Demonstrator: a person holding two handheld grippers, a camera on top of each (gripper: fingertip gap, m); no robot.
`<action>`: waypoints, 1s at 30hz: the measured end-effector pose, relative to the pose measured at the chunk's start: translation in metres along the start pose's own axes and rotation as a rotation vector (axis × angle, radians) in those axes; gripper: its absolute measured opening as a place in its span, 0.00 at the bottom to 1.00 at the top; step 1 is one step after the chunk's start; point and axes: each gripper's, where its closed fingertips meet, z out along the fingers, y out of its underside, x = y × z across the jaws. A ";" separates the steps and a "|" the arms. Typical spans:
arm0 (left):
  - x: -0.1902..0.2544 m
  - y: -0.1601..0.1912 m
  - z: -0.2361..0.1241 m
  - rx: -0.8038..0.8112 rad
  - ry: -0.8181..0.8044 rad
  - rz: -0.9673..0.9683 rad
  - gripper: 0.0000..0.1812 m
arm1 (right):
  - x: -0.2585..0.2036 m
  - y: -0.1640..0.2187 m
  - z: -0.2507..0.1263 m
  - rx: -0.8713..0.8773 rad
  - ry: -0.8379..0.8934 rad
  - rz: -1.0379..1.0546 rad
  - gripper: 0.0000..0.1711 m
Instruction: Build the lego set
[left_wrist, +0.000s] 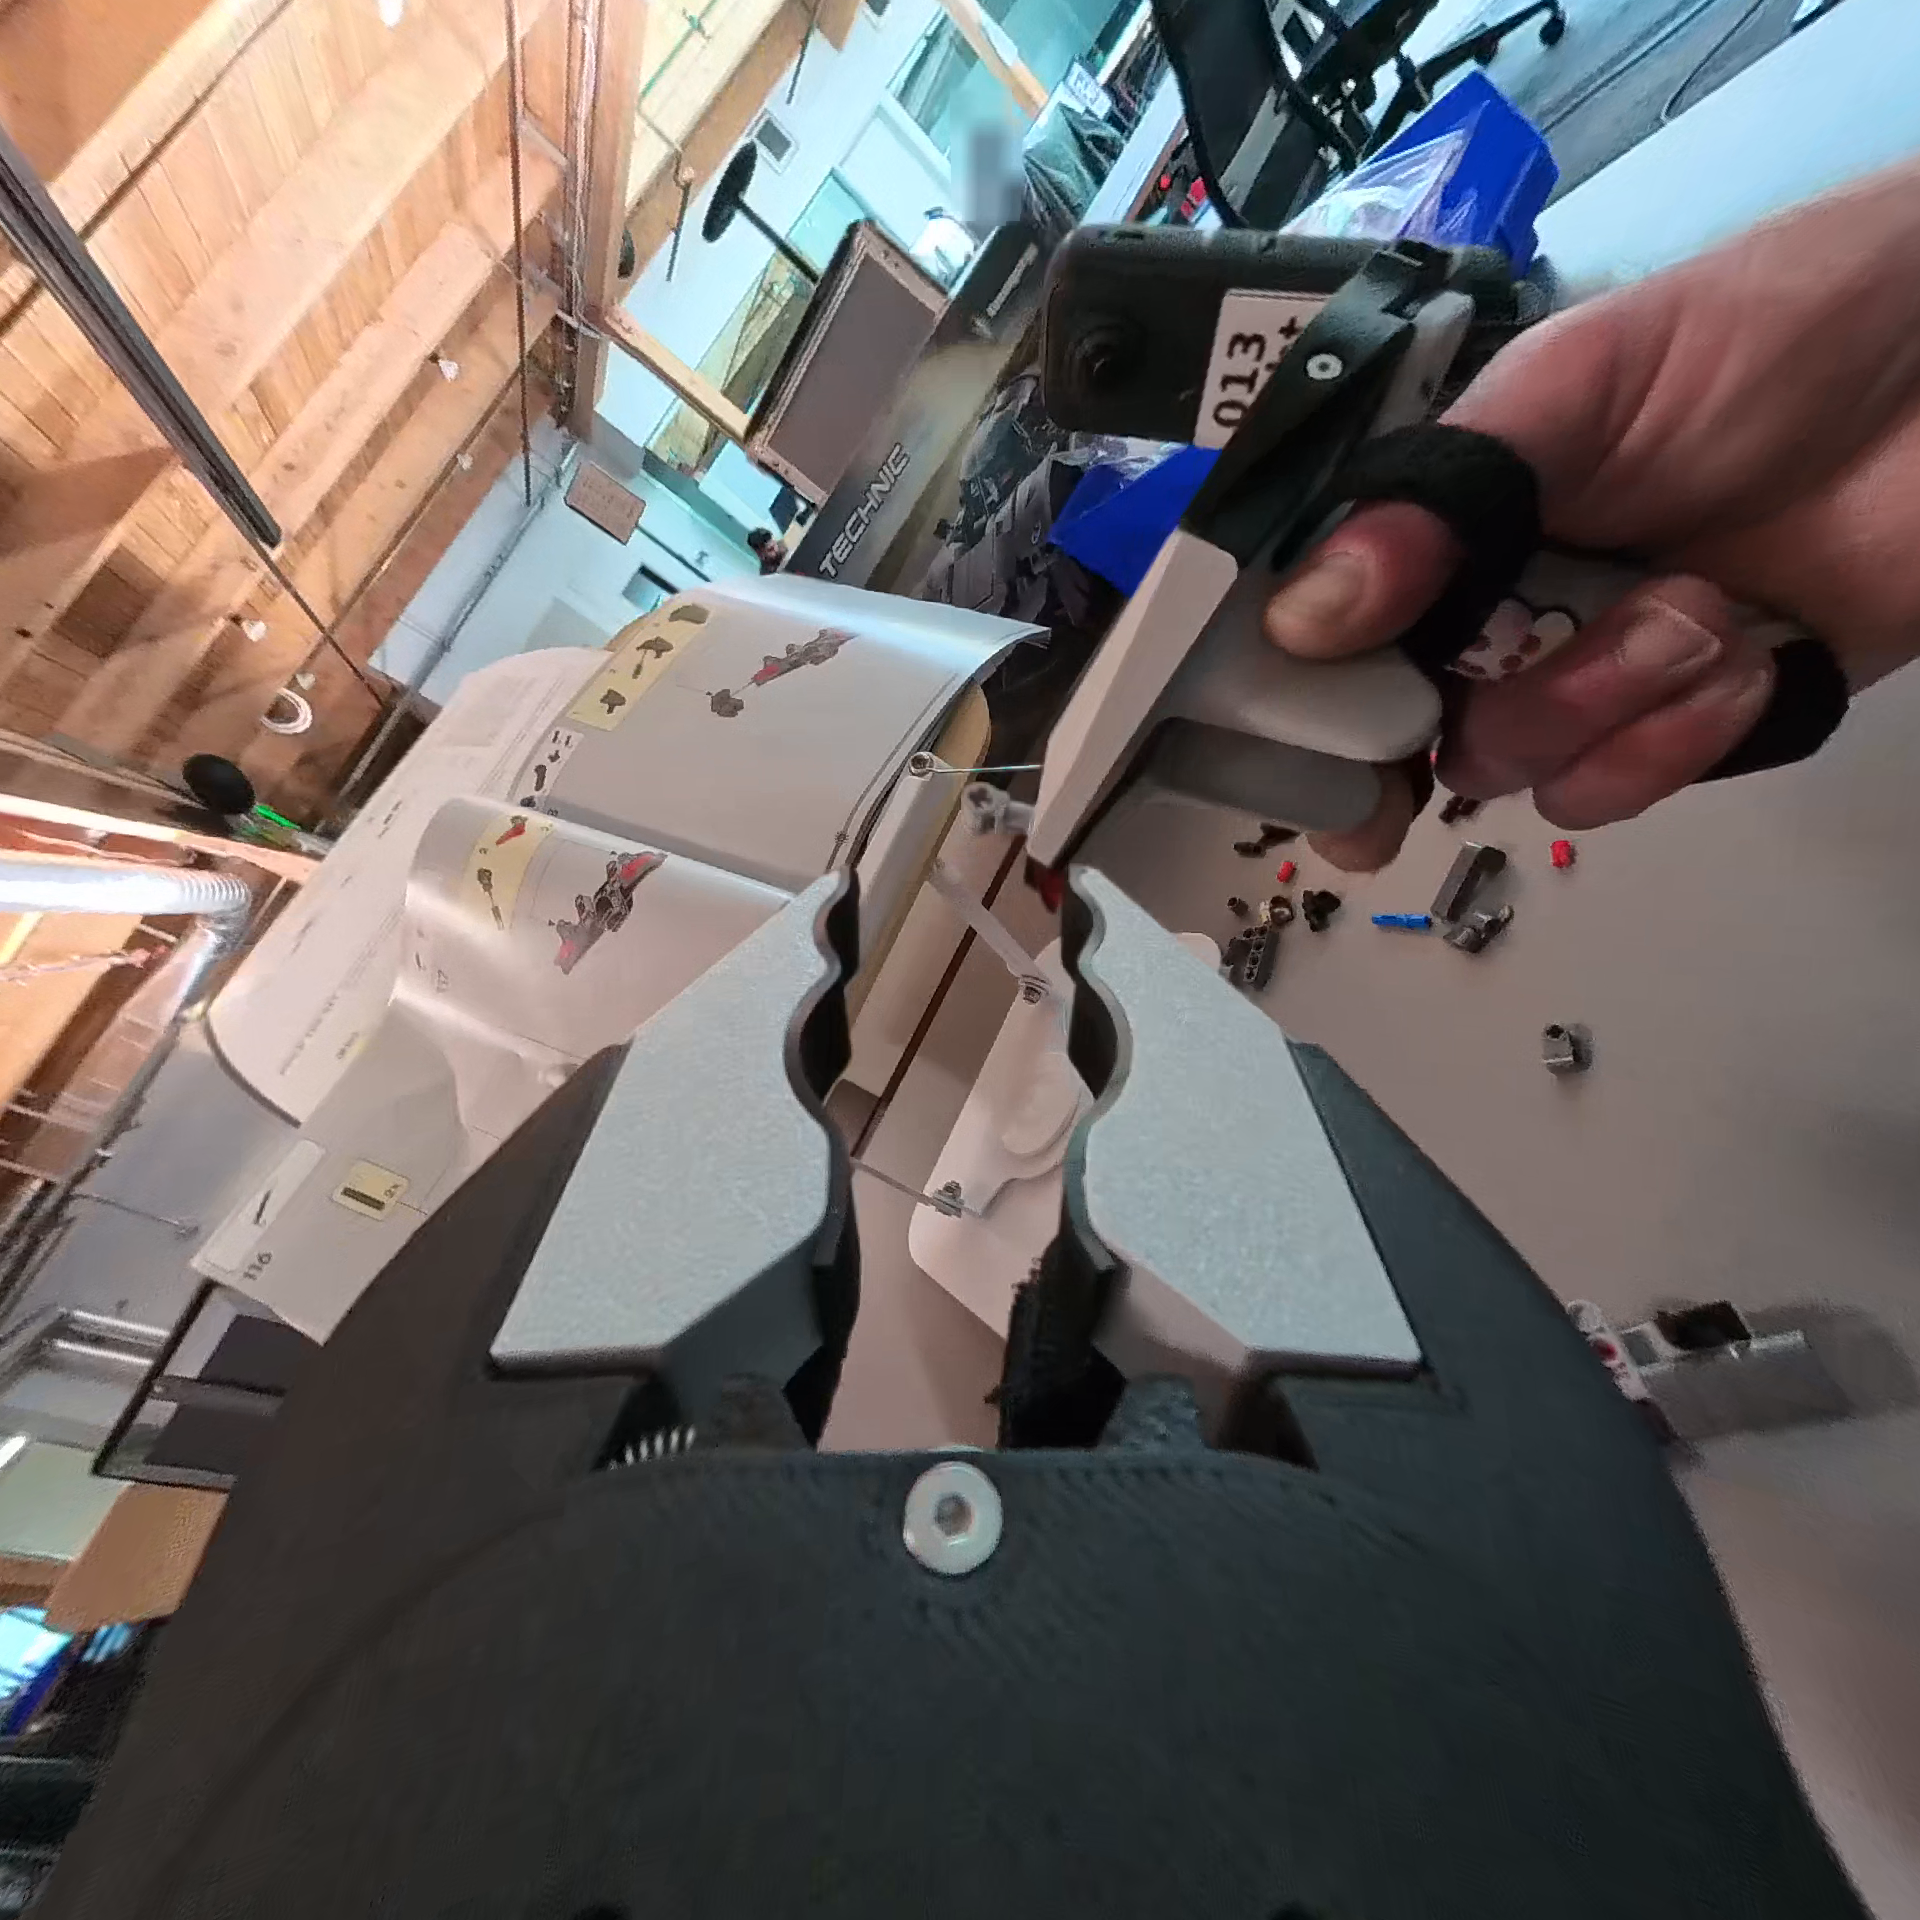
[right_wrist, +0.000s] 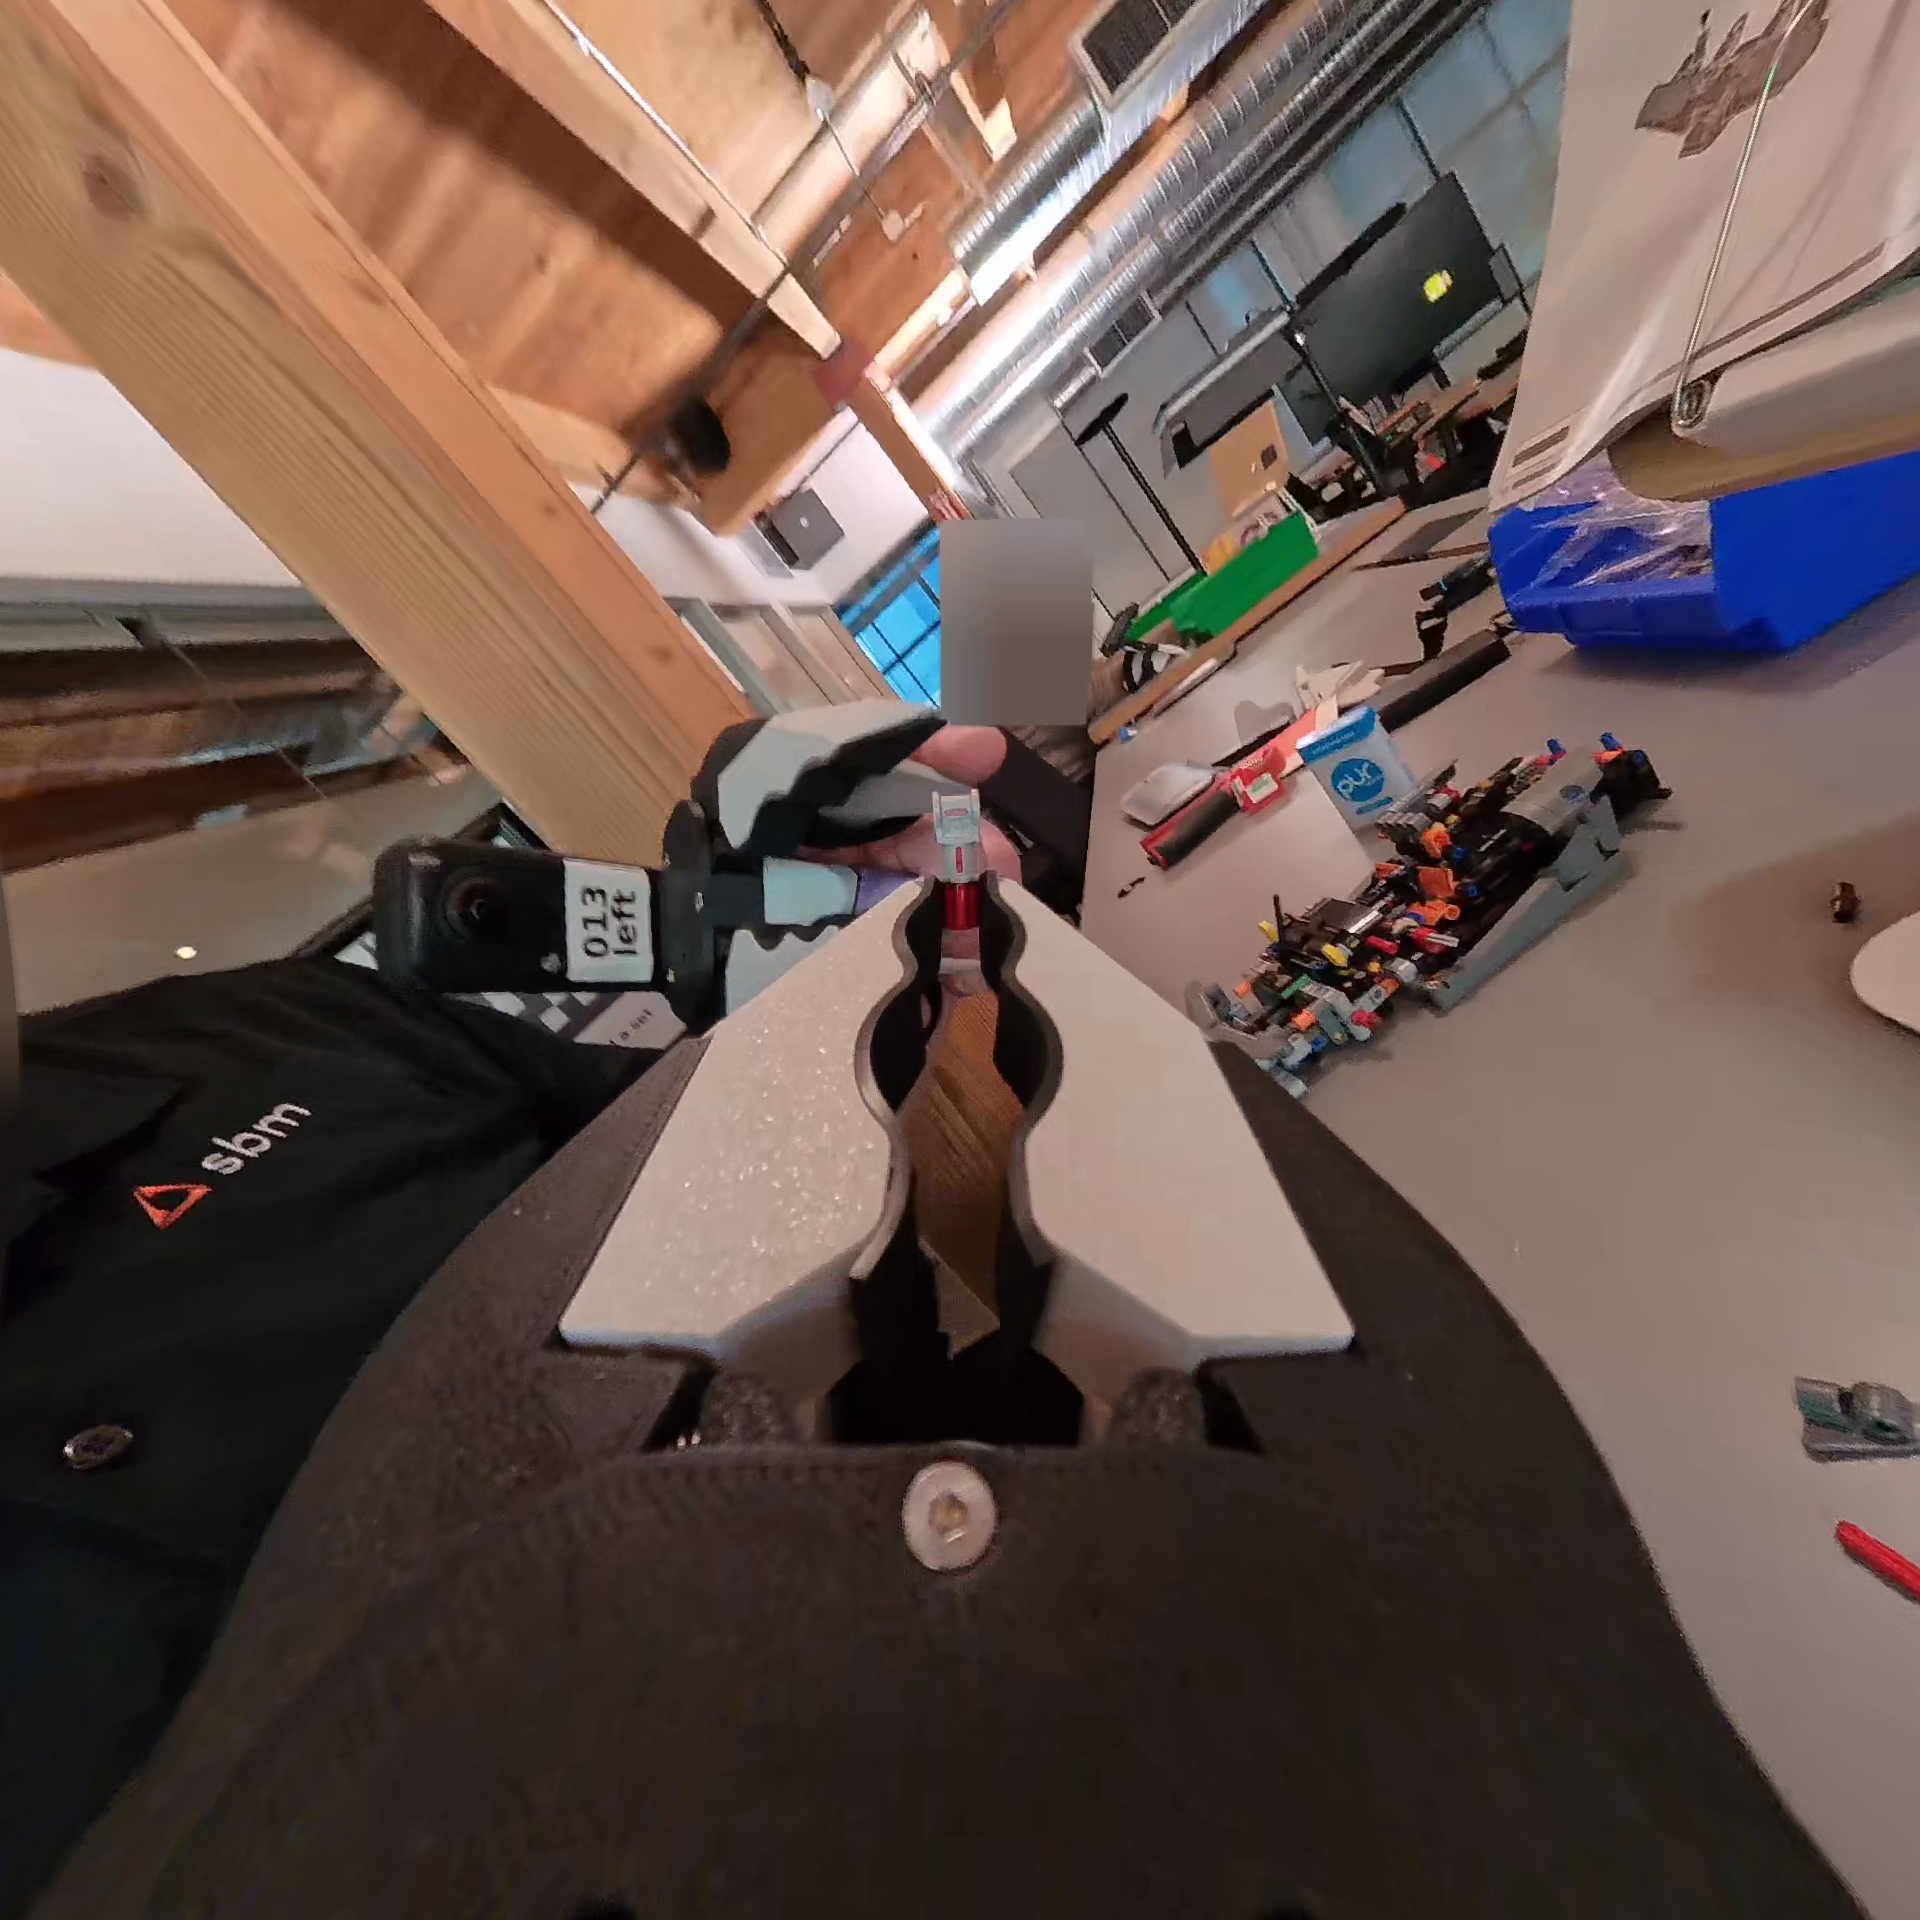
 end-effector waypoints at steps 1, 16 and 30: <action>0.000 0.000 -0.002 0.003 -0.006 0.023 0.18 | -0.001 -0.001 0.000 0.014 -0.008 0.014 0.02; 0.010 -0.001 -0.012 0.019 -0.067 0.186 0.02 | -0.013 0.004 0.015 0.043 -0.051 0.061 0.02; 0.003 0.009 -0.004 -0.010 -0.048 0.093 0.01 | 0.001 -0.005 0.016 0.081 0.005 0.046 0.03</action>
